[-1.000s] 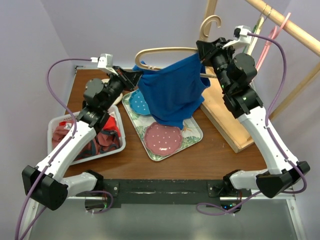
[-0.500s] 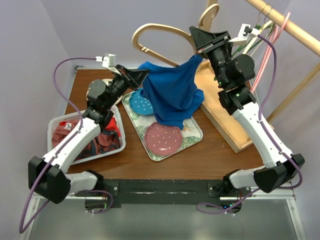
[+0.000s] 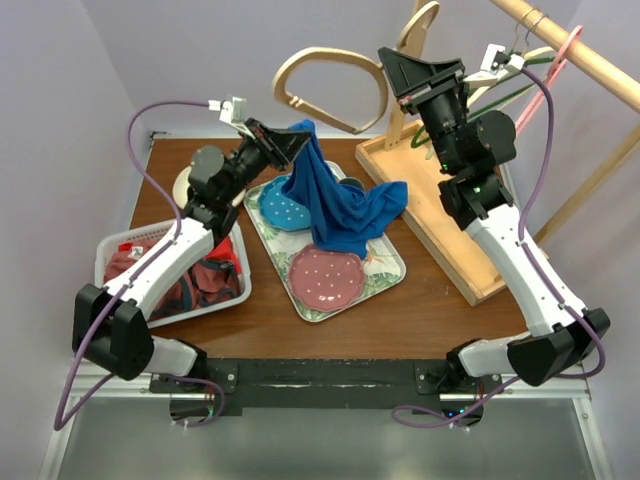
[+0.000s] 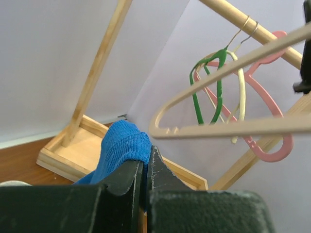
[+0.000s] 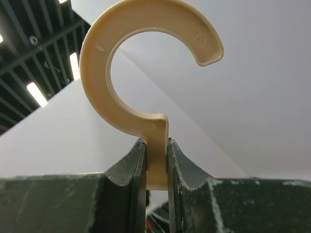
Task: Remove the tank top from the hanger
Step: Remove the tank top from the hanger, then place the tank top in the bin.
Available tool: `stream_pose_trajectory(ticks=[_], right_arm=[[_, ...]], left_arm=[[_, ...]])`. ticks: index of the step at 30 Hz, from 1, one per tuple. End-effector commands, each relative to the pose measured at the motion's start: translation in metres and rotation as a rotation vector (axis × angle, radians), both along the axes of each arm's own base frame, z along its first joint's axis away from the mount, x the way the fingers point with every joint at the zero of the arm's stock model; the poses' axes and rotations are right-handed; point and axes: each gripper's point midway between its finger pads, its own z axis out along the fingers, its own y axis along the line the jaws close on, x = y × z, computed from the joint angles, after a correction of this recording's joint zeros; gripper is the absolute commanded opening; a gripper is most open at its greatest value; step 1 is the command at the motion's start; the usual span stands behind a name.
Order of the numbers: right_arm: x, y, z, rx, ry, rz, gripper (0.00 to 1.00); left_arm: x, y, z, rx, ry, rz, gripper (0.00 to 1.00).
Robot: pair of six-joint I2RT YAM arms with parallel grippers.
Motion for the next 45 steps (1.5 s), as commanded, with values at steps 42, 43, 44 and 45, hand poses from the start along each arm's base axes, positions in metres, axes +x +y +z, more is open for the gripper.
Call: stream_pose_trajectory(ticks=[42, 43, 44, 45], right_arm=[[-0.087, 0.011, -0.145, -0.616, -0.027, 0.166, 0.0], [-0.089, 0.011, -0.146, -0.615, -0.027, 0.168, 0.0], [-0.089, 0.01, -0.148, -0.616, -0.024, 0.169, 0.0], [-0.089, 0.01, -0.153, -0.621, -0.016, 0.167, 0.0]], left_arm=[[-0.066, 0.264, 0.011, 0.431, 0.272, 0.94, 0.0], [-0.06, 0.256, -0.009, 0.432, 0.297, 0.891, 0.0], [-0.054, 0.252, -0.026, 0.398, 0.328, 0.865, 0.0], [-0.048, 0.255, -0.073, 0.416, 0.426, 0.849, 0.0]])
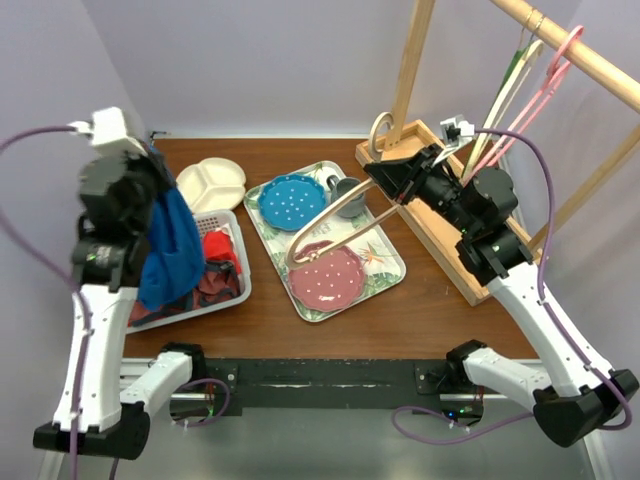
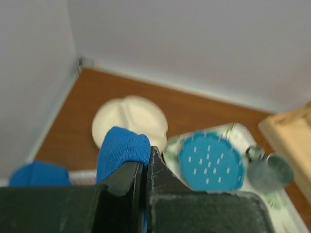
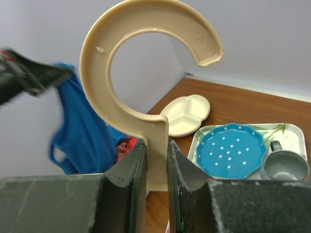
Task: Remove the tank top from the hanger
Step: Place the tank top in the bin.
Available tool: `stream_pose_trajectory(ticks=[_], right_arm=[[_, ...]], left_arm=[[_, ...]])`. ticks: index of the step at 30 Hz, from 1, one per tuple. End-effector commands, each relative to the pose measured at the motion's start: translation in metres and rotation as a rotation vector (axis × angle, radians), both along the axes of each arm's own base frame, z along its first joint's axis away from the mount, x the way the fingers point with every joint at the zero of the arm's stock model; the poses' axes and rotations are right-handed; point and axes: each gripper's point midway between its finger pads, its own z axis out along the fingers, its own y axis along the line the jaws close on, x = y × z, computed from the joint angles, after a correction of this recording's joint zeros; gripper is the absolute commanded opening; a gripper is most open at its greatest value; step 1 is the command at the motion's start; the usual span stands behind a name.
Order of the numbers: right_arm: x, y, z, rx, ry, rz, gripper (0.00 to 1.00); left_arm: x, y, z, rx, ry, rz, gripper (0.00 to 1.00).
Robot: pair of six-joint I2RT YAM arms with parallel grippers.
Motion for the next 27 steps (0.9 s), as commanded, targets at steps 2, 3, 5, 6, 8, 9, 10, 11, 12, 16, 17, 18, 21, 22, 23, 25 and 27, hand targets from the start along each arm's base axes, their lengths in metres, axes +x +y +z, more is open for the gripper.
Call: stream_pose_trajectory(ticks=[2, 3, 5, 6, 8, 9, 10, 11, 12, 16, 17, 18, 21, 22, 23, 25, 27], right_arm=[[-0.015, -0.003, 0.005, 0.013, -0.036, 0.024, 0.0], [-0.016, -0.004, 0.0, -0.002, -0.027, 0.021, 0.0], [-0.02, -0.007, 0.0, -0.001, -0.035, 0.019, 0.0], [-0.02, -0.006, -0.004, 0.0, -0.03, 0.02, 0.0], [-0.021, -0.006, -0.007, 0.004, -0.027, 0.023, 0.0], [-0.021, -0.006, -0.008, 0.006, -0.025, 0.025, 0.0], [-0.021, -0.005, -0.009, 0.005, -0.021, 0.029, 0.0], [-0.02, -0.004, -0.011, 0.003, -0.018, 0.035, 0.0], [-0.019, -0.002, -0.014, 0.002, -0.008, 0.038, 0.0], [-0.016, -0.001, -0.019, -0.003, 0.002, 0.042, 0.0], [-0.016, 0.0, -0.021, -0.004, 0.005, 0.042, 0.0], [-0.015, 0.0, -0.022, -0.007, 0.004, 0.041, 0.0], [-0.015, 0.001, -0.024, -0.009, 0.011, 0.046, 0.0], [-0.015, 0.001, -0.024, -0.009, 0.01, 0.049, 0.0], [-0.015, 0.002, -0.024, -0.009, 0.01, 0.05, 0.0], [-0.014, 0.002, -0.026, -0.015, 0.013, 0.048, 0.0], [-0.012, 0.002, -0.027, -0.016, 0.015, 0.042, 0.0]], left_arm=[[0.027, -0.014, -0.131, -0.206, 0.215, -0.06, 0.0], [0.024, 0.006, -0.171, -0.245, 0.286, 0.001, 0.0], [0.016, 0.016, -0.218, -0.333, 0.35, 0.062, 0.0], [0.011, 0.028, -0.231, -0.365, 0.359, 0.117, 0.0], [-0.006, 0.042, -0.268, -0.44, 0.414, 0.238, 0.0], [-0.014, 0.051, -0.277, -0.461, 0.418, 0.301, 0.01], [-0.02, 0.059, -0.285, -0.465, 0.417, 0.363, 0.1], [-0.027, 0.062, -0.298, -0.495, 0.434, 0.411, 0.15], [-0.031, 0.065, -0.3, -0.505, 0.432, 0.44, 0.23], [-0.033, 0.08, -0.276, -0.481, 0.39, 0.525, 0.76], [-0.029, 0.084, -0.255, -0.46, 0.359, 0.525, 0.78], [-0.028, 0.087, -0.243, -0.448, 0.333, 0.533, 0.78], [-0.033, 0.111, -0.204, -0.415, 0.241, 0.659, 0.79], [-0.038, 0.124, -0.197, -0.382, 0.226, 0.735, 0.79], [-0.039, 0.13, -0.187, -0.355, 0.223, 0.764, 0.8], [-0.04, 0.146, -0.193, -0.294, 0.264, 0.861, 0.8], [-0.038, 0.155, -0.2, -0.251, 0.31, 0.913, 0.8]])
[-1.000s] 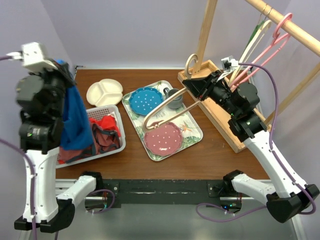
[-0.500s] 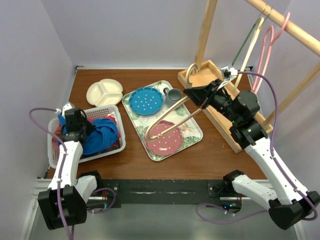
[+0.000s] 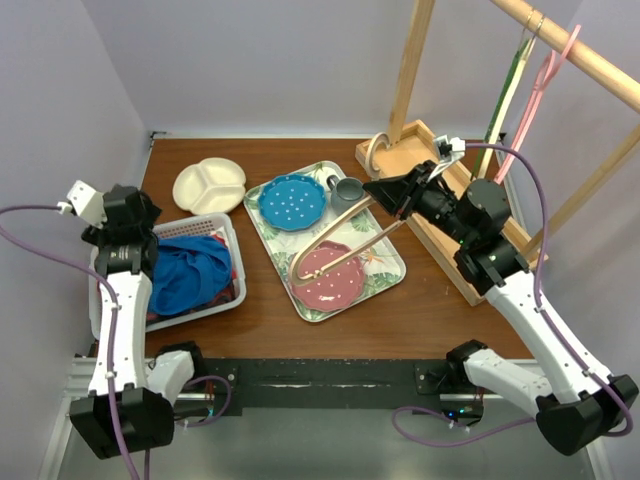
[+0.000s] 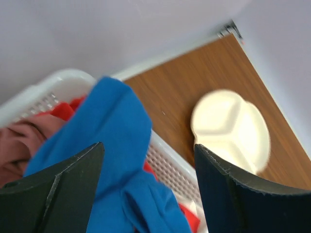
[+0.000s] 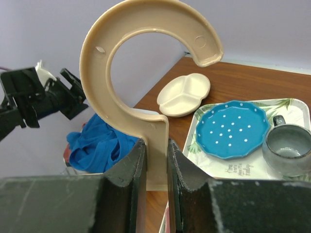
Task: Remove the tank top from the hanger
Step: Place the tank top in the bin.
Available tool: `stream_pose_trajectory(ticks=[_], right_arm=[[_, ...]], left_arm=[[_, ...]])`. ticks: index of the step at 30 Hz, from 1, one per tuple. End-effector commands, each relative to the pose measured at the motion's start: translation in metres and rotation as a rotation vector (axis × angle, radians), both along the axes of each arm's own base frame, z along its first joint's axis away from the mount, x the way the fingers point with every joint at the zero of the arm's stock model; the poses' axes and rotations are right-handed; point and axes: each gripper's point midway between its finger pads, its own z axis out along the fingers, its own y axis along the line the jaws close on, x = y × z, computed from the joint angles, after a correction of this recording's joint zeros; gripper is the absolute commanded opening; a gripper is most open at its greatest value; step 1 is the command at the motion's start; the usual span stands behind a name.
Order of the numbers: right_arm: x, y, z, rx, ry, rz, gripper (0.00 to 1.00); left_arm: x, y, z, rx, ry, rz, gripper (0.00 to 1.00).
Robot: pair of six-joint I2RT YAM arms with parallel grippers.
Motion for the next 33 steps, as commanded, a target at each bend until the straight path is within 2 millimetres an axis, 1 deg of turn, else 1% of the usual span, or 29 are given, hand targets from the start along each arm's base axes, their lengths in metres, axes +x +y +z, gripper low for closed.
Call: stream_pose_trajectory(ticks=[1, 2, 5, 6, 7, 8, 10, 15, 16, 17, 19, 20, 21, 23, 26, 27, 29, 30, 31, 32, 33], right_arm=[[-0.002, 0.003, 0.011, 0.017, -0.044, 0.022, 0.0], [0.0, 0.004, 0.01, 0.017, -0.038, 0.022, 0.0], [0.001, 0.007, 0.007, 0.01, -0.018, 0.035, 0.0], [0.001, 0.008, 0.006, 0.006, -0.013, 0.038, 0.0], [0.002, 0.008, 0.006, 0.002, -0.01, 0.038, 0.0], [0.001, 0.007, 0.007, -0.008, -0.011, 0.035, 0.0], [0.0, 0.005, 0.011, -0.013, -0.016, 0.03, 0.0], [-0.007, -0.001, 0.022, 0.002, -0.044, 0.015, 0.0], [-0.008, -0.001, 0.023, 0.004, -0.044, 0.013, 0.0], [-0.008, -0.002, 0.023, 0.001, -0.043, 0.01, 0.0], [-0.01, -0.003, 0.026, 0.005, -0.048, 0.008, 0.0], [-0.01, -0.003, 0.026, 0.005, -0.049, 0.01, 0.0], [-0.011, -0.003, 0.028, 0.008, -0.051, 0.009, 0.0], [-0.012, -0.004, 0.029, 0.008, -0.054, 0.005, 0.0], [-0.014, -0.006, 0.03, 0.021, -0.058, 0.002, 0.0], [-0.015, -0.006, 0.031, 0.023, -0.06, 0.0, 0.0], [-0.015, -0.006, 0.03, 0.02, -0.059, 0.003, 0.0], [-0.015, -0.006, 0.029, 0.017, -0.058, 0.001, 0.0], [-0.015, -0.007, 0.029, 0.012, -0.063, -0.002, 0.0], [-0.015, -0.007, 0.03, 0.012, -0.063, -0.002, 0.0], [-0.015, -0.007, 0.03, 0.012, -0.063, -0.002, 0.0]], left_arm=[[-0.012, 0.039, -0.004, 0.122, 0.134, 0.203, 0.8], [-0.004, 0.041, -0.01, 0.133, 0.139, 0.185, 0.8], [0.013, 0.041, -0.018, 0.121, 0.127, 0.166, 0.79], [0.014, 0.043, -0.02, 0.121, 0.14, 0.181, 0.79], [0.009, 0.05, -0.019, 0.135, 0.159, 0.238, 0.79], [0.007, 0.053, -0.024, 0.122, 0.203, 0.276, 0.79], [0.005, 0.06, -0.025, 0.129, 0.236, 0.319, 0.79], [0.018, 0.073, -0.035, 0.135, 0.263, 0.299, 0.8], [0.023, 0.073, -0.036, 0.132, 0.257, 0.281, 0.81], [0.026, 0.075, -0.041, 0.129, 0.271, 0.273, 0.81], [0.03, 0.075, -0.046, 0.121, 0.289, 0.268, 0.81], [0.03, 0.076, -0.054, 0.119, 0.317, 0.275, 0.81], [0.03, 0.077, -0.058, 0.116, 0.328, 0.278, 0.81], [0.038, 0.076, -0.068, 0.097, 0.331, 0.247, 0.81], [0.048, 0.074, -0.075, 0.08, 0.331, 0.217, 0.79], [0.049, 0.074, -0.076, 0.077, 0.335, 0.213, 0.77], [0.051, 0.074, -0.073, 0.079, 0.319, 0.218, 0.73], [0.05, 0.074, -0.072, 0.082, 0.309, 0.215, 0.64], [0.05, 0.074, -0.074, 0.085, 0.299, 0.213, 0.57], [0.048, 0.073, -0.069, 0.09, 0.278, 0.21, 0.44], [0.048, 0.073, -0.068, 0.091, 0.268, 0.206, 0.38]])
